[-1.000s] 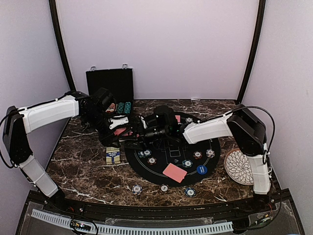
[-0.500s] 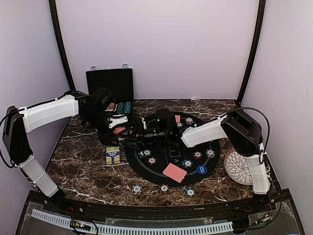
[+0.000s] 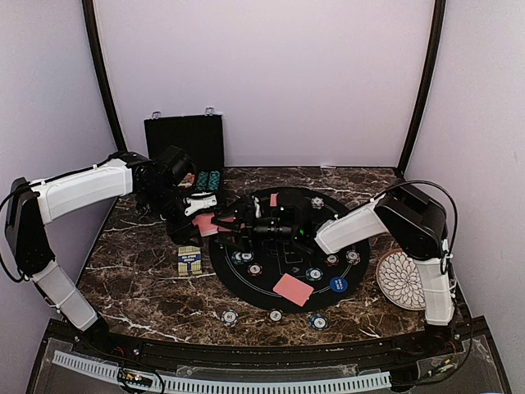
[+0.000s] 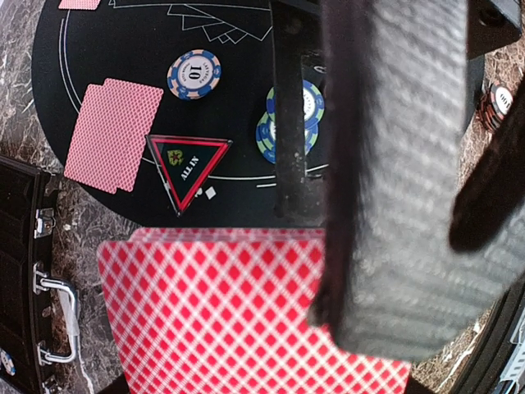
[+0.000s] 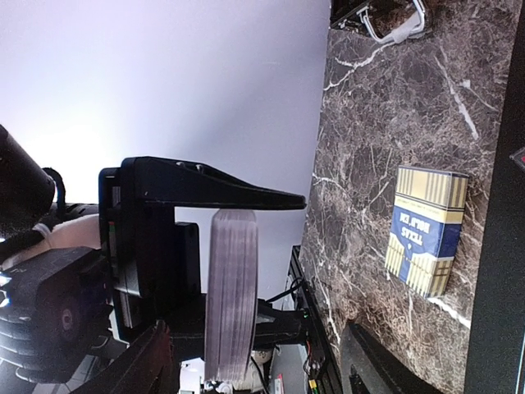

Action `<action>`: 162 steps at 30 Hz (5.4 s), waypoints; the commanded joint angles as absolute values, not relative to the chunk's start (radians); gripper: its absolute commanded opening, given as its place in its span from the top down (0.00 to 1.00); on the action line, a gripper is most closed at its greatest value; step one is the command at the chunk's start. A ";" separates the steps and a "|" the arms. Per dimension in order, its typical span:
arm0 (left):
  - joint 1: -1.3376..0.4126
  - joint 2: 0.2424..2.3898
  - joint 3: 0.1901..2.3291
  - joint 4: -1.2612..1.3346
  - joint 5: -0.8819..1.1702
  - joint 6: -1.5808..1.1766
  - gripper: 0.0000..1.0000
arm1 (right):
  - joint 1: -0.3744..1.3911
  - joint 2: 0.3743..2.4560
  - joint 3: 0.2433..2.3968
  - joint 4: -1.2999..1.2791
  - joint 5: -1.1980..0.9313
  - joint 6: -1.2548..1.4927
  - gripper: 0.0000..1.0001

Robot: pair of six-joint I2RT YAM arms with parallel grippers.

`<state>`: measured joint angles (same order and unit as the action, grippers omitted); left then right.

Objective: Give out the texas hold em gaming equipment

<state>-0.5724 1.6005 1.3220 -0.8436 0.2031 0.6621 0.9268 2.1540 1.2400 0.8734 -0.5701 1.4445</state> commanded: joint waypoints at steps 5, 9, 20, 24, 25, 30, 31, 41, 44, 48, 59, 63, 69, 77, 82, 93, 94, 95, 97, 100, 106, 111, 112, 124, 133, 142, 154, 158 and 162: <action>-0.575 1.571 1.339 -0.846 0.226 0.670 1.00 | 0.934 2.170 1.337 0.904 -0.600 1.457 0.27; -0.575 1.572 1.340 -0.845 0.230 0.667 1.00 | 0.943 2.222 1.402 0.886 -0.615 1.469 0.27; -0.575 1.573 1.340 -0.845 0.230 0.669 1.00 | 0.954 2.310 1.522 0.833 -0.607 1.471 0.29; -0.575 1.568 1.337 -0.849 0.226 0.672 1.00 | 0.950 2.304 1.502 0.786 -0.597 1.445 0.32; -0.575 1.567 1.334 -0.849 0.225 0.673 1.00 | 0.947 2.298 1.488 0.783 -0.595 1.440 0.34; -0.575 1.568 1.331 -0.845 0.223 0.674 1.00 | 0.928 2.276 1.426 0.760 -0.610 1.422 0.40; -0.574 1.568 1.332 -0.844 0.223 0.675 1.00 | 0.923 2.269 1.414 0.757 -0.610 1.419 0.41; -0.575 1.566 1.323 -0.844 0.215 0.679 1.00 | 0.894 2.203 1.340 0.758 -0.618 1.397 0.53; -0.575 1.566 1.320 -0.842 0.212 0.680 1.00 | 0.893 2.180 1.344 0.748 -0.631 1.386 0.56; -0.575 1.566 1.316 -0.841 0.210 0.680 1.00 | 0.892 2.138 1.341 0.704 -0.641 1.357 0.58; -0.575 1.567 1.302 -0.833 0.208 0.683 1.00 | 0.884 2.044 1.290 0.678 -0.654 1.334 0.66; -0.575 1.567 1.301 -0.833 0.203 0.685 1.00 | 0.884 2.036 1.294 0.673 -0.659 1.340 0.71; -0.575 1.567 1.297 -0.832 0.198 0.686 1.00 | 0.884 2.044 1.297 0.659 -0.676 1.344 0.83; -0.575 1.566 1.290 -0.834 0.192 0.688 1.00 | 0.862 1.993 1.269 0.544 -0.669 1.273 1.00; -0.574 1.565 1.281 -0.832 0.189 0.692 1.00 | 0.808 1.881 1.248 0.302 -0.628 1.124 1.00; -0.574 1.560 1.274 -0.836 0.183 0.693 1.00 | 0.712 1.807 1.602 -0.767 0.051 0.499 1.00; -0.575 1.560 1.273 -0.836 0.184 0.693 1.00 | 0.712 1.819 1.637 -0.816 0.129 0.476 1.00; -0.575 1.560 1.272 -0.836 0.186 0.693 1.00 | 0.712 1.829 1.657 -0.853 0.205 0.456 1.00; -0.575 1.560 1.272 -0.836 0.187 0.693 1.00 | 0.713 1.864 1.698 -0.922 0.341 0.436 1.00; -0.574 1.558 1.273 -0.838 0.187 0.693 1.00 | 0.720 1.926 1.757 -1.003 0.492 0.431 1.00; -0.575 1.553 1.272 -0.839 0.186 0.695 1.00 | 0.778 2.104 1.931 -1.161 0.754 0.437 1.00; -0.574 1.548 1.269 -0.841 0.190 0.694 1.00 | 0.837 2.272 2.073 -1.289 0.856 0.455 1.00; -0.575 1.546 1.268 -0.841 0.189 0.694 1.00 | 0.847 2.302 2.091 -1.298 0.853 0.456 1.00; -0.575 1.539 1.260 -0.839 0.189 0.694 1.00 | 0.935 2.519 2.250 -1.311 0.711 0.454 0.96; -0.574 1.549 1.268 -0.839 0.191 0.689 1.00 | 0.936 2.560 2.324 -1.216 0.548 0.444 0.79; -0.575 1.547 1.270 -0.849 0.192 0.690 1.00 | 0.883 2.462 2.244 -1.053 0.276 0.447 0.40; -0.575 1.542 1.266 -0.848 0.194 0.692 1.00 | 0.685 2.163 1.846 -0.681 -0.142 0.512 0.43; -0.575 1.540 1.263 -0.848 0.191 0.695 1.00 | 0.659 2.180 1.820 -0.658 -0.153 0.511 0.57; -0.575 1.538 1.262 -0.851 0.191 0.696 1.00 | 0.655 2.216 1.826 -0.660 -0.156 0.503 0.72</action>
